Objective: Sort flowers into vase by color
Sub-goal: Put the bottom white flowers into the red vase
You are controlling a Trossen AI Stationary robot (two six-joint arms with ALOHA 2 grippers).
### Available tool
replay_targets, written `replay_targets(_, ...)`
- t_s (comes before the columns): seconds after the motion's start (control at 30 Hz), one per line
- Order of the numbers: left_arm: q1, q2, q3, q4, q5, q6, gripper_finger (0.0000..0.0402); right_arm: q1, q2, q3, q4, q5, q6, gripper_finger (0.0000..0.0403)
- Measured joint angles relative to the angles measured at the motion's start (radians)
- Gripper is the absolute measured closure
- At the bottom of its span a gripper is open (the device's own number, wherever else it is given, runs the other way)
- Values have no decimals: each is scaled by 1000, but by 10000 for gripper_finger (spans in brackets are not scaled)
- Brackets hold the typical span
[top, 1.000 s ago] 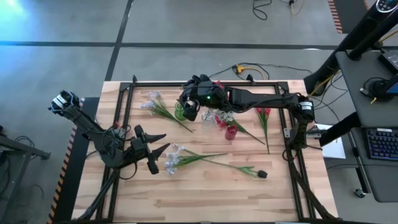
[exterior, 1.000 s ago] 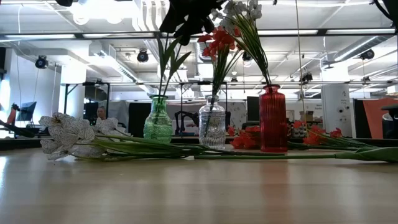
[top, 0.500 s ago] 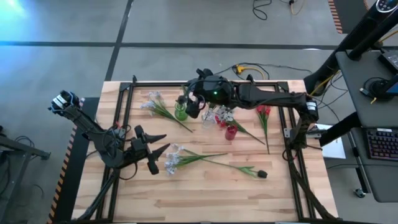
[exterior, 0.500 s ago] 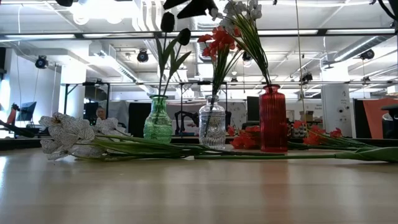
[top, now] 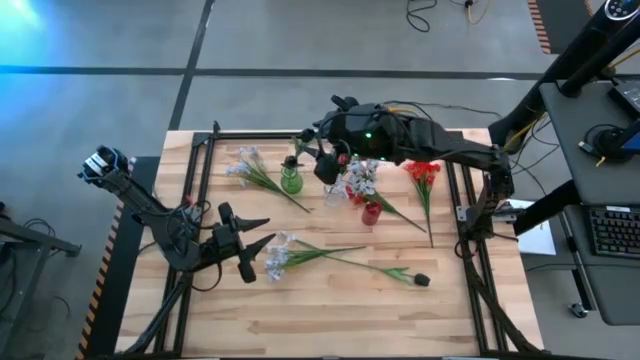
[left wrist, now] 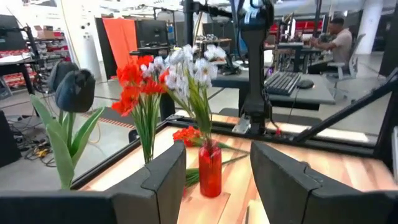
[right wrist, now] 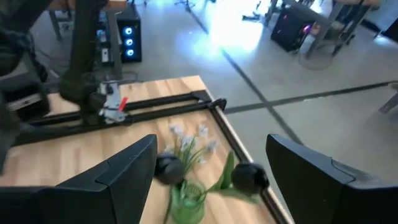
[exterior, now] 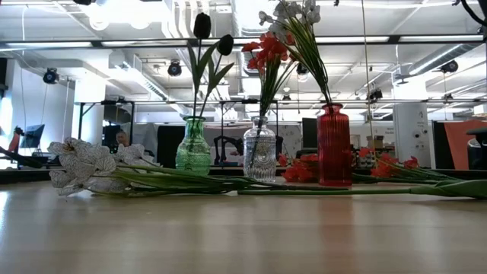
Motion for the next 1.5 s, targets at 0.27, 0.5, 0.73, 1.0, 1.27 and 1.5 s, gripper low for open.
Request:
replay_targets(0.27,0,44,130,-107,106,11,239,122,-21,156,-239,0,117,122)
replay_targets(0.5,0,134,289,-257,86,26,239,241,-95,150,-475,-2,356,140)
replay_targets(0.73,0,239,432,-464,78,27,239,324,-95,119,-764,-4,541,155)
replay_targets(1.0,0,305,495,-617,-52,11,239,358,-149,-112,-752,-37,563,169)
replay_targets(1.27,7,300,493,-699,287,-220,250,388,-247,-470,-736,-6,580,174)
replay_targets(1.5,14,349,488,-742,312,-314,271,410,-362,-755,-483,-88,564,177)
